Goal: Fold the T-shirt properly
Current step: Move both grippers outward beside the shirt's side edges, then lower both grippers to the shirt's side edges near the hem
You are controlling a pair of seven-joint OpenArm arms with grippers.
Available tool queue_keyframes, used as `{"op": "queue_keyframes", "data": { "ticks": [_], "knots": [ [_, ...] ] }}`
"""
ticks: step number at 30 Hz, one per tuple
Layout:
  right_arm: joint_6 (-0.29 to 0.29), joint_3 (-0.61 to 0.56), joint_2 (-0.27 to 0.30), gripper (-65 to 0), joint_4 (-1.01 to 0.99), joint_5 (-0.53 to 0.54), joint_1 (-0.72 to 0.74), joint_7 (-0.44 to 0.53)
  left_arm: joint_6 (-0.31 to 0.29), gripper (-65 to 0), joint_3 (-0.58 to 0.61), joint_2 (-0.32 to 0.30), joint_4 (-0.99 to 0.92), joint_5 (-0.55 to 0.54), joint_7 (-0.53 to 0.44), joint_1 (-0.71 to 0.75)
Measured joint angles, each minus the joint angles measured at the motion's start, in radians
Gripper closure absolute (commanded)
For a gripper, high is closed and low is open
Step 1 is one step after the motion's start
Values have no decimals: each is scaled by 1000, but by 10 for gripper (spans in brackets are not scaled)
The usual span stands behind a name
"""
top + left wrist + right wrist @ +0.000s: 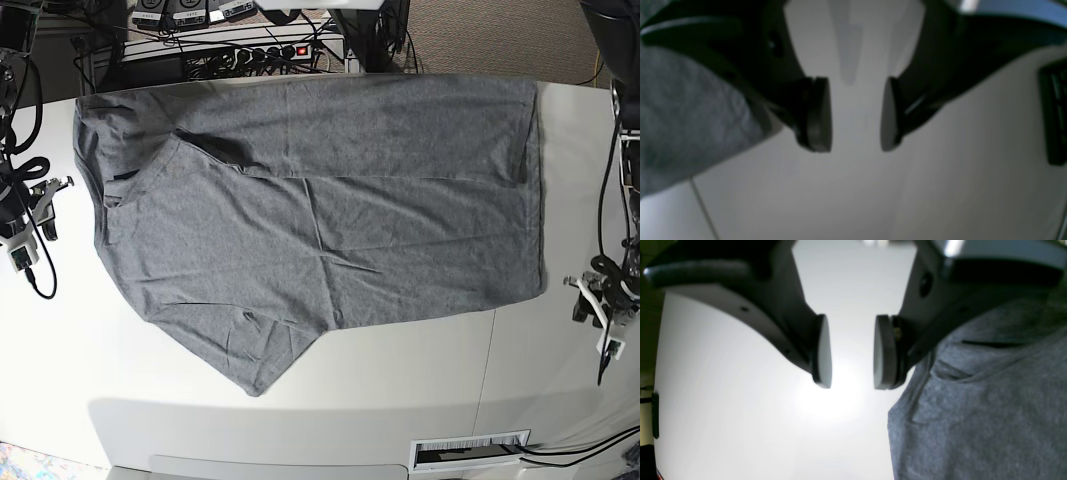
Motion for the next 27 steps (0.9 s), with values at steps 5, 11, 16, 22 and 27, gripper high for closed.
{"op": "queue_keyframes", "data": {
  "ticks": [5, 11, 16, 22, 27],
  "knots": [
    [0, 0, 0, -221, 0, -2, 0, 35, -52, -256, 0, 0, 1, -47, 38, -5],
    [-3, -53, -3, -221, -50, -8, 93, 64, -125, -256, 0, 3, 1, -161, 85, -5],
    [0, -225, -47, -221, -159, -10, 215, 53, -126, -256, 0, 8, 11, -216, 108, -7],
    [2, -352, -185, -221, -231, -83, 358, 55, -169, -256, 0, 62, 48, -216, 186, -10],
    [0, -374, -224, -221, -270, -114, 446, 52, -29, -256, 0, 92, 48, -144, 206, -9]
  ]
}}
